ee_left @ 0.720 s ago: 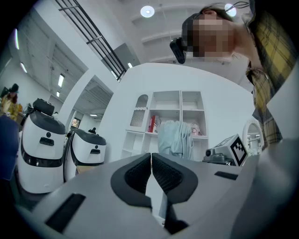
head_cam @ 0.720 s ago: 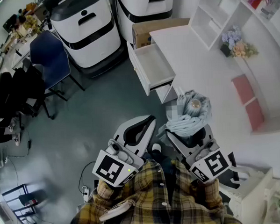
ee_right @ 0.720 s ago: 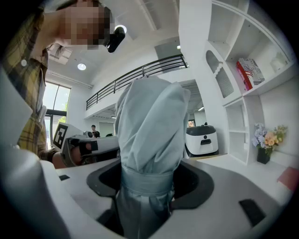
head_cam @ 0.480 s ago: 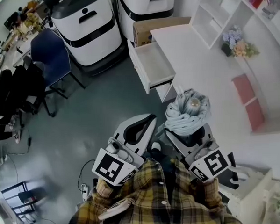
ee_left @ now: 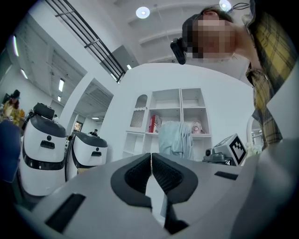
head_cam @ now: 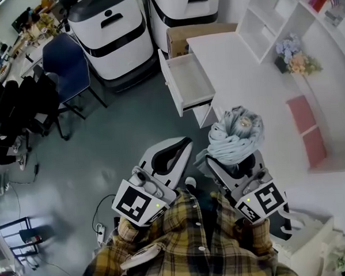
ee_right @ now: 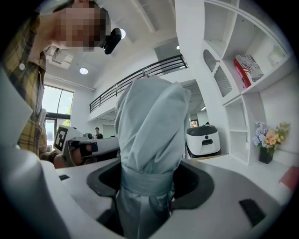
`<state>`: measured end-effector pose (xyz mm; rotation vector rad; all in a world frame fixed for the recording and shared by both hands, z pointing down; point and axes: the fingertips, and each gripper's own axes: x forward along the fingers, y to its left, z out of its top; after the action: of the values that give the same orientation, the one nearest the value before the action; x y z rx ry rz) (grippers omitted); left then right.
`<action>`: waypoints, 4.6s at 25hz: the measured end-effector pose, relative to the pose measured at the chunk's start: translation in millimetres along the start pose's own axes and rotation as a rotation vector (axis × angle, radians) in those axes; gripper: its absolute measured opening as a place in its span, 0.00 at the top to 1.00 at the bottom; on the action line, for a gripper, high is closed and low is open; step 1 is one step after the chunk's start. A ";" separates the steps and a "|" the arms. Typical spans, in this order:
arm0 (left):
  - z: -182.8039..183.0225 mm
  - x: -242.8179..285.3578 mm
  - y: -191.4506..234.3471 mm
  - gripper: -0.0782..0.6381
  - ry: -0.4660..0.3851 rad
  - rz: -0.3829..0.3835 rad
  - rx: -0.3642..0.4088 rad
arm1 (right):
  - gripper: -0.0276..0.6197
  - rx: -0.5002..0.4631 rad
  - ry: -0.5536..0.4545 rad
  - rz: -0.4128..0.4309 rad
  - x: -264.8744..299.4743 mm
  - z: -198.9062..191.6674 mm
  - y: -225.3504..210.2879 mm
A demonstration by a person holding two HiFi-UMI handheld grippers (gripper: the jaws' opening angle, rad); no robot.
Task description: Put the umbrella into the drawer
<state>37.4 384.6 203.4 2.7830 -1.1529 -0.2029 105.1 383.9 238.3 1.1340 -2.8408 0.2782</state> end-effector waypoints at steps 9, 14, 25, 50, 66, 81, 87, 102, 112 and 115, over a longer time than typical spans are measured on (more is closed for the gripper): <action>1.8 -1.6 8.9 0.86 0.005 0.077 0.005 | 0.48 0.018 0.013 0.057 2.7 -2.1 -6.0; -2.3 1.7 25.8 0.86 0.015 0.098 -0.009 | 0.48 0.039 0.036 0.080 22.4 -5.5 -12.1; -3.9 55.6 104.4 0.86 0.041 0.038 -0.031 | 0.48 0.061 0.060 0.057 102.3 0.7 -59.6; 0.3 146.0 270.8 0.86 0.102 -0.120 -0.096 | 0.48 0.137 0.086 -0.160 246.5 23.0 -154.1; -10.5 184.4 302.0 0.86 0.118 -0.079 -0.105 | 0.48 0.150 0.116 -0.144 276.0 16.1 -201.8; 3.4 282.6 336.9 0.86 0.090 -0.034 -0.085 | 0.48 0.131 0.149 -0.018 328.5 34.0 -285.9; -1.3 285.0 326.9 0.86 0.110 0.003 -0.064 | 0.48 0.125 0.153 0.038 327.3 30.6 -287.8; -2.4 290.7 340.7 0.86 0.137 -0.080 -0.080 | 0.48 0.164 0.164 -0.040 340.7 26.8 -292.9; -21.2 296.6 366.9 0.86 0.175 -0.095 -0.134 | 0.48 0.176 0.215 -0.068 366.3 15.7 -303.3; -27.1 295.4 369.9 0.86 0.176 -0.087 -0.138 | 0.48 0.184 0.229 -0.068 367.4 8.7 -304.4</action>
<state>-7.4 -83.1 268.0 2.6702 -0.9410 -0.0421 48.2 -82.6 321.3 1.1436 -2.6134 0.6319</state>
